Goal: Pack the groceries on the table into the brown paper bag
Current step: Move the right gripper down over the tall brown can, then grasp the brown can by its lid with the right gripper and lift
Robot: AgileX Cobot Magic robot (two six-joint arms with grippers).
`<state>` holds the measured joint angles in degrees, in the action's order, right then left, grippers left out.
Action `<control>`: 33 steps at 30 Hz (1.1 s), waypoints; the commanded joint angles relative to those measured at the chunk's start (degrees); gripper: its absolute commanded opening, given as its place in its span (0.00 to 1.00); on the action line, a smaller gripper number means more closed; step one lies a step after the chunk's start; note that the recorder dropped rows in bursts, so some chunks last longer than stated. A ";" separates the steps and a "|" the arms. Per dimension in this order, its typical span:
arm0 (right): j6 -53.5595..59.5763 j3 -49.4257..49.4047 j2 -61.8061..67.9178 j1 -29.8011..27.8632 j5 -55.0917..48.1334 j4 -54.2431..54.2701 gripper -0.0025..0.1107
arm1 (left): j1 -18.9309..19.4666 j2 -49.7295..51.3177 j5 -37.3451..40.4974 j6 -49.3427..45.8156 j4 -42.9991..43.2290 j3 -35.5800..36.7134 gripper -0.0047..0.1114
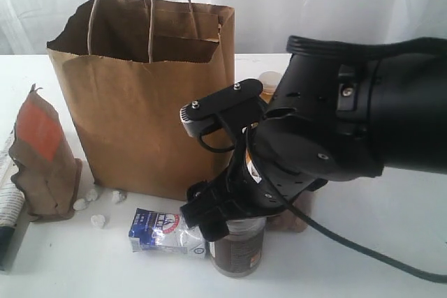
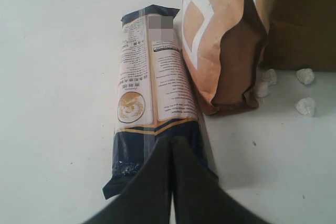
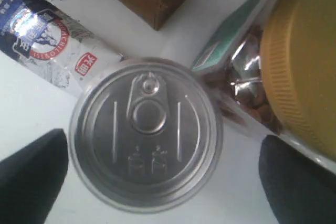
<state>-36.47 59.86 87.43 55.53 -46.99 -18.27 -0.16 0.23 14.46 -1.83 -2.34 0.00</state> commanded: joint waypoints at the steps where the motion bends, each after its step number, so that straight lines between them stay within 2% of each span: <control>1: -1.26 0.23 1.69 -0.73 2.08 -0.45 0.82 | 0.12 -0.23 -0.27 0.31 -0.35 0.00 0.04; 7: -3.33 0.23 4.31 -0.73 8.61 -0.95 0.82 | 0.12 -0.23 -0.27 0.31 -0.35 0.00 0.04; 13: -4.66 0.23 5.53 -0.73 6.39 -1.91 0.78 | 0.12 -0.23 -0.27 0.31 -0.35 0.00 0.04; 17: -4.55 0.23 5.95 -0.73 5.88 -1.91 0.67 | 0.12 -0.23 -0.27 0.31 -0.35 0.00 0.04; 20: -4.55 0.23 5.95 -0.73 5.88 -1.91 0.54 | 0.12 -0.23 -0.27 0.31 -0.35 0.00 0.04; 23: -4.44 0.23 5.95 -0.73 5.57 -1.78 0.48 | 0.12 -0.23 -0.27 0.31 -0.35 0.00 0.04; 33: -0.56 0.23 0.73 -0.73 -10.87 -1.31 0.45 | 0.12 -0.23 -0.27 0.31 -0.35 0.00 0.04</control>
<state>-38.78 59.83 90.69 55.04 -53.96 -19.26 -0.16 0.23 14.46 -1.83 -2.34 0.00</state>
